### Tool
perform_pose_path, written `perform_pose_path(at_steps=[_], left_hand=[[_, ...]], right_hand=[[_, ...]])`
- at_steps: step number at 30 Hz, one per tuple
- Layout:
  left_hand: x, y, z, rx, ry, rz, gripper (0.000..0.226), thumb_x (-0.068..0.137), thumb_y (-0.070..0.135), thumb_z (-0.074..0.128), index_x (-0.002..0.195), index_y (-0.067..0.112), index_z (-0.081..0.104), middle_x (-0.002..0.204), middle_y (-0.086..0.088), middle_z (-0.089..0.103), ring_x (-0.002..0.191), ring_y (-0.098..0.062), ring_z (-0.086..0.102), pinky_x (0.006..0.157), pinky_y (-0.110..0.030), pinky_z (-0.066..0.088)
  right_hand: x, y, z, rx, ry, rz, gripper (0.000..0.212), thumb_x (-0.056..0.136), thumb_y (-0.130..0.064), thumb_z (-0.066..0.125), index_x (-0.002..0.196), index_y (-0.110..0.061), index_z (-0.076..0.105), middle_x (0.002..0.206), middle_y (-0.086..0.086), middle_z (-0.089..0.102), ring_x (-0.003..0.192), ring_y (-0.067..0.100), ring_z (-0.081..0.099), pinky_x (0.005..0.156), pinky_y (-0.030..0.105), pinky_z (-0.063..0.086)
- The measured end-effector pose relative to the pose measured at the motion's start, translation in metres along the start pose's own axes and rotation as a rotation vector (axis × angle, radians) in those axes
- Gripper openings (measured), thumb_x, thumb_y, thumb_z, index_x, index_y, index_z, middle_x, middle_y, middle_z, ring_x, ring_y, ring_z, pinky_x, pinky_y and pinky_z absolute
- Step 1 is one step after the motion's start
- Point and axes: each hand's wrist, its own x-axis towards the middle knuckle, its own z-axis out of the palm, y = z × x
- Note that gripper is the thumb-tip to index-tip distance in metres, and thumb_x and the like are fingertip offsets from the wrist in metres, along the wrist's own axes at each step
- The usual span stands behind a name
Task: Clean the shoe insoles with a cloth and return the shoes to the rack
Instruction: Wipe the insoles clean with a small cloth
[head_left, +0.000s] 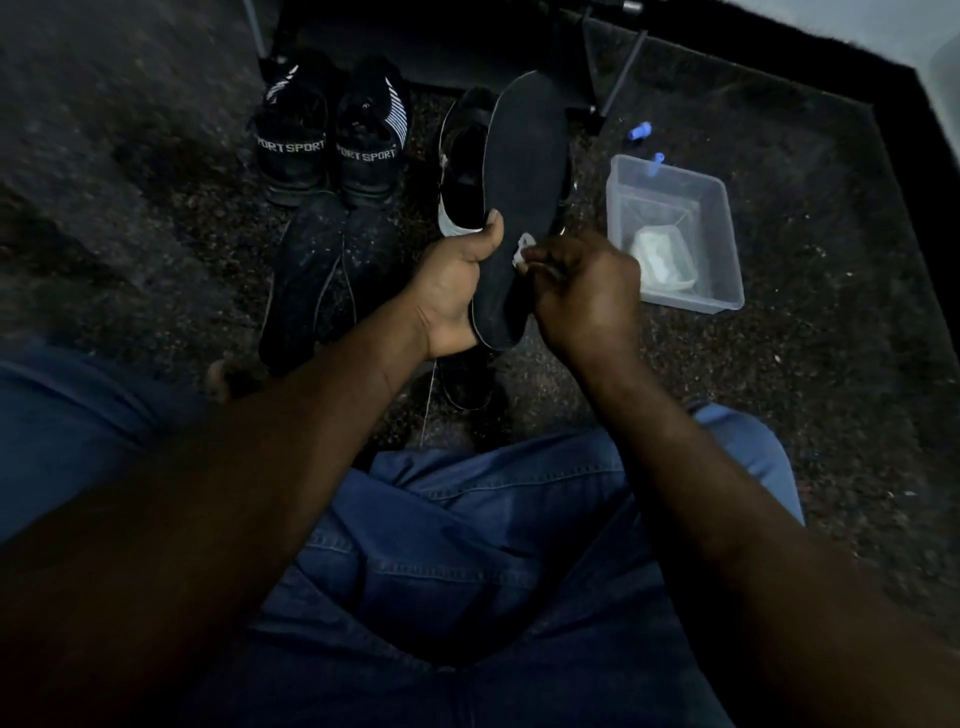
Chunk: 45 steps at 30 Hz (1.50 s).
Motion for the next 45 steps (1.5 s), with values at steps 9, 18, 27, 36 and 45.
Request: perform_pose_path(at_steps=[9,18,27,36,45], left_hand=[[0.011,0.004,-0.015,-0.06,0.0,0.098,0.07,0.111,0.052,0.017,0.155,0.002,0.038,0.158,-0.015,0.046,0.143,-0.032,0.048,0.113,-0.043,0.043],[0.01,0.002,-0.011,-0.038,0.021,0.103,0.07,0.111,0.052,0.016,0.152,0.002,0.042,0.154,-0.014,0.051,0.14,-0.027,0.05,0.122,-0.045,0.033],[0.005,0.004,-0.007,0.004,0.064,0.017,0.068,0.109,0.053,0.03,0.152,0.004,0.046,0.152,-0.013,0.053,0.139,-0.032,0.052,0.114,-0.042,0.045],[0.011,0.004,-0.016,0.022,0.163,0.112,0.061,0.112,0.047,0.025,0.147,0.003,0.05,0.151,-0.015,0.054,0.132,-0.031,0.057,0.102,-0.037,0.053],[0.005,0.002,-0.008,0.048,0.081,0.009,0.064,0.109,0.052,0.03,0.145,0.005,0.055,0.143,-0.01,0.061,0.127,-0.027,0.06,0.104,-0.039,0.051]], right_hand=[[-0.06,-0.031,0.01,0.192,-0.053,0.081,0.018,0.081,-0.011,0.07,0.094,-0.015,0.082,0.091,0.004,0.077,0.083,0.019,0.071,0.079,0.033,0.058],[-0.058,-0.025,0.006,0.116,-0.025,0.056,0.015,0.082,-0.012,0.071,0.093,-0.013,0.081,0.092,0.007,0.076,0.085,0.022,0.07,0.081,0.028,0.053],[-0.01,-0.023,-0.012,0.163,0.105,0.121,0.021,0.087,-0.026,0.067,0.101,-0.02,0.082,0.1,0.001,0.078,0.091,0.017,0.074,0.086,0.036,0.06],[-0.049,-0.043,0.019,0.088,-0.088,-0.059,0.027,0.083,-0.01,0.064,0.104,-0.015,0.082,0.091,0.009,0.07,0.082,0.025,0.065,0.076,0.029,0.047],[-0.01,-0.018,0.0,0.101,0.089,0.057,0.018,0.087,-0.016,0.07,0.099,-0.014,0.083,0.095,0.009,0.076,0.088,0.026,0.072,0.083,0.035,0.057]])
